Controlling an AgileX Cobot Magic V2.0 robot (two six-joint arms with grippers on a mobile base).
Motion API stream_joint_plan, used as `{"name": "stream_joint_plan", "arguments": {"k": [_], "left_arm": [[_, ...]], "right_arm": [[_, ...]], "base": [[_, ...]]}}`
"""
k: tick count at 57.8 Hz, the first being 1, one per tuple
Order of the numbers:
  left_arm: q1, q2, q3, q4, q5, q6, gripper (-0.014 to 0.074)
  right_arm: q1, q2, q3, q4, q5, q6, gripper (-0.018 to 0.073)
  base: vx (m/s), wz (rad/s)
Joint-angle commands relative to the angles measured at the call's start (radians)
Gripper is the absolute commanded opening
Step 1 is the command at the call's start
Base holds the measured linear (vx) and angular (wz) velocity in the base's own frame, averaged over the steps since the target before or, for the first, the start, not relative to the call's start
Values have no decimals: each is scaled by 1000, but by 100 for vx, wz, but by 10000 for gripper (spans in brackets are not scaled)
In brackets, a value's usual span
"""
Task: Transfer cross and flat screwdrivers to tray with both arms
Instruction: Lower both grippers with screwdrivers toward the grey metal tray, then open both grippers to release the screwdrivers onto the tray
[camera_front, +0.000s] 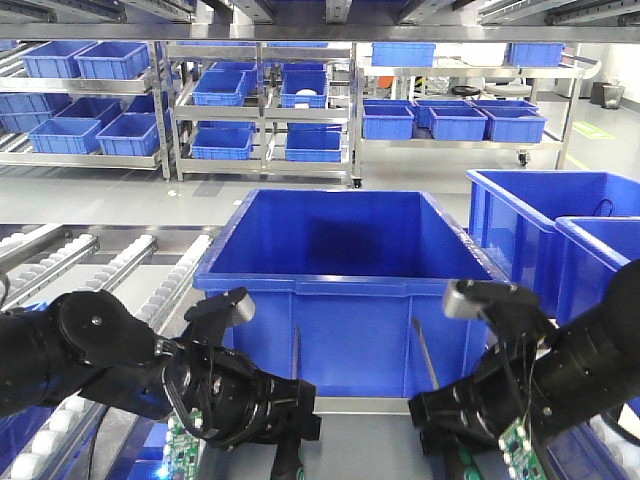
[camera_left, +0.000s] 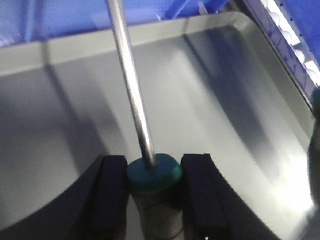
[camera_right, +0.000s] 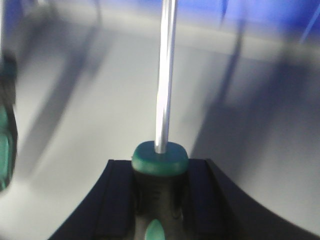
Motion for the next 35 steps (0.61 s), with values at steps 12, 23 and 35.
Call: {"name": "stream_joint_plan", "arguments": {"k": [12, 23, 35], "left_arm": [[-6, -41, -30, -58, -22, -9, 190], [-6, -41, -30, -55, -25, -8, 417], [-6, -41, -30, -56, -22, -8, 546]], "right_arm": [[0, -29, -35, 26, -16, -28, 180], [0, -29, -35, 27, -12, -11, 397], [0, -29, -35, 27, -12, 3, 585]], "base": [[0, 0], [0, 0], [0, 0]]}}
